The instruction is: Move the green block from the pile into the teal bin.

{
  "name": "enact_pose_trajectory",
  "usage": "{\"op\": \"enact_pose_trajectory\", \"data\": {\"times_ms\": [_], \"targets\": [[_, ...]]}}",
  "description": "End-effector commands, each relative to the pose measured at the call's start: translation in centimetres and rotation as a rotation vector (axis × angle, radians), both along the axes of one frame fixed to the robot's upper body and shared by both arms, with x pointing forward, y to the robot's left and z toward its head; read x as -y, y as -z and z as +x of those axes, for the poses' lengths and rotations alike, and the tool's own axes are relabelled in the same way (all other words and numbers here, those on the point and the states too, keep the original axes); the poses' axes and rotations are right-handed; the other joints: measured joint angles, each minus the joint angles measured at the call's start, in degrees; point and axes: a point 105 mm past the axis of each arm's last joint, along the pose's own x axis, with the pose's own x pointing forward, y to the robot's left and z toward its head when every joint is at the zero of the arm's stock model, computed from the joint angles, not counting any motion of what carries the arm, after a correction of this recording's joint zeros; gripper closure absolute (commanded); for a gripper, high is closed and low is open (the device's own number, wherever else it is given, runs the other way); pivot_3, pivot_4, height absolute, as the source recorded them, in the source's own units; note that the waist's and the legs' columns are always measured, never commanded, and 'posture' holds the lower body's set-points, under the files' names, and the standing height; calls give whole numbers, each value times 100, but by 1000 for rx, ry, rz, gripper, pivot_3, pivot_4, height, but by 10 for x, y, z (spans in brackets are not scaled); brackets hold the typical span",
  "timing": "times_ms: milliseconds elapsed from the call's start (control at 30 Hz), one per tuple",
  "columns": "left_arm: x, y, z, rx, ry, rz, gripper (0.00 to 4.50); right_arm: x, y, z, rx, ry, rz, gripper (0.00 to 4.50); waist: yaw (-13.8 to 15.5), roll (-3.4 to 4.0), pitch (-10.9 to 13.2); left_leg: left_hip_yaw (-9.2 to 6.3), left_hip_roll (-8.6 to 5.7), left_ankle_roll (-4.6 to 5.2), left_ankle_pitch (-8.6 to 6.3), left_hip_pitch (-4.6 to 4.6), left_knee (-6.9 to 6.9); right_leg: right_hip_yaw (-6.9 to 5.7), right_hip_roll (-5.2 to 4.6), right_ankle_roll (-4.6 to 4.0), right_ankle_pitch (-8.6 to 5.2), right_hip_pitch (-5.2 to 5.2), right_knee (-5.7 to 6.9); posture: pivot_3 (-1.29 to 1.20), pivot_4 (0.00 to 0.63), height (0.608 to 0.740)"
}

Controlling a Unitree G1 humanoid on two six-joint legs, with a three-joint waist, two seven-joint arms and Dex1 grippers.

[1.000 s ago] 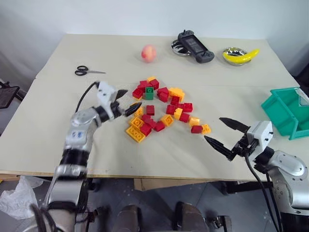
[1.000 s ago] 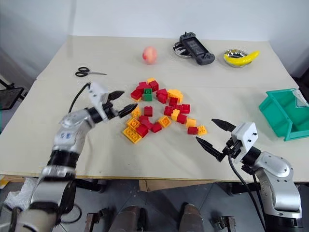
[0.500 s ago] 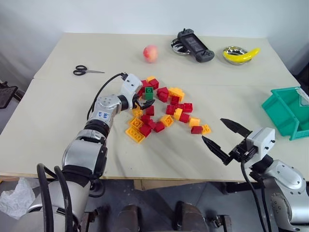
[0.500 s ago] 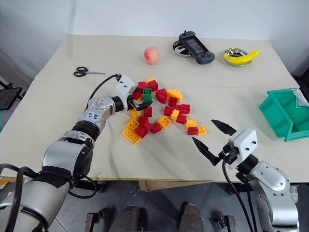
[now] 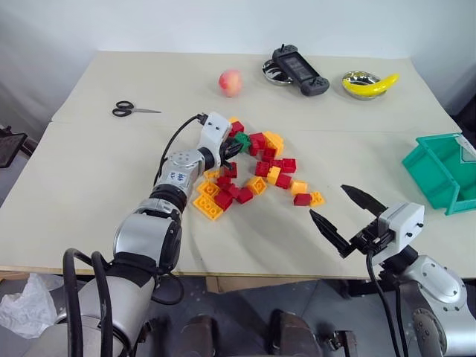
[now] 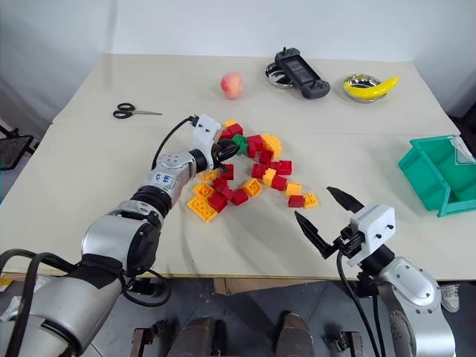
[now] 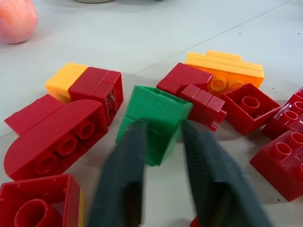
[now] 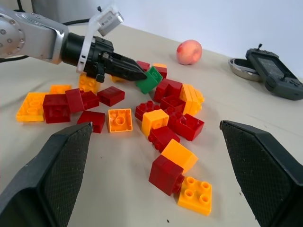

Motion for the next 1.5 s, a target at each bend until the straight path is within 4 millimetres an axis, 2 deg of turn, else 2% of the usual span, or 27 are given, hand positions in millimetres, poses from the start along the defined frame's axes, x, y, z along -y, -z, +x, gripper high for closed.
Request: {"op": "enact_pose_trajectory", "data": {"times_ms": [33, 300, 333, 400, 533, 700, 1000, 1200, 1300, 1433, 1500], "targets": [[6, -4, -2, -5, 31, -41, 4462, -2, -13, -5, 67, -1, 4, 0, 5, 0, 0, 0, 0, 0, 0, 0, 1, 0, 0, 0, 0, 0, 0, 0, 150, 740], [-4, -15, -5, 9, 89, -119, 4462, -3, -11, -4, 67, 1, 9, 0, -2, 0, 0, 0, 0, 0, 0, -1, 4, 0, 0, 0, 0, -1, 2, 0, 150, 740], [-6, -13, -6, 11, 95, -106, 4296, -3, -10, -4, 66, 2, 10, 0, -4, 0, 0, 0, 0, 0, 0, -1, 4, 0, 0, 0, 0, -1, 2, 0, 150, 740], [-7, -11, -7, 14, 114, -75, 3870, -3, -10, -4, 63, 2, 11, 0, -4, 0, 0, 0, 0, 0, 0, -1, 4, 0, 0, 0, 0, -1, 3, 0, 150, 740], [-11, -17, -3, 49, 53, -104, 2661, -4, -7, -5, 52, 0, 13, 0, 7, 0, 0, -1, 0, 0, 0, -1, 5, 0, 0, 0, 0, -1, 3, 0, 150, 740], [-4, -10, 2, 39, -20, -71, 1125, -5, -7, -6, 55, 7, 17, 0, 8, 0, 0, -2, 0, 0, 0, -2, 8, 0, 0, 0, 0, 0, 5, 0, 150, 740], [21, -7, 3, -30, -55, -104, 1125, -6, -7, -13, 53, 32, 30, 0, 3, -1, 0, -2, 0, 1, -1, -2, 9, 0, 0, 0, 0, 1, 6, 0, 150, 740], [18, 7, 6, -89, -137, -64, 1125, -6, -6, -14, 55, 53, 36, 0, -1, -1, -1, -2, 0, 1, -1, 0, 10, 1, 0, 0, 0, 2, 8, 0, 150, 740], [22, 6, 5, -94, -124, -67, 1697, -6, -6, -15, 57, 57, 37, 0, -1, -1, -1, -2, 0, 1, 0, 1, 13, 2, 0, 0, 0, 2, 10, 0, 150, 740], [22, 5, 4, -98, -110, -68, 2867, -5, -7, -14, 60, 61, 32, 0, 4, -2, -1, -2, 0, 1, -1, 1, 19, 2, -1, 0, 0, 3, 13, 0, 150, 740], [19, 4, 4, -95, -99, -70, 3024, -4, -8, -13, 63, 64, 31, 0, 0, -2, -1, -2, 0, 1, -1, 1, 20, 3, -1, 0, 0, 4, 13, 0, 150, 740]]}}
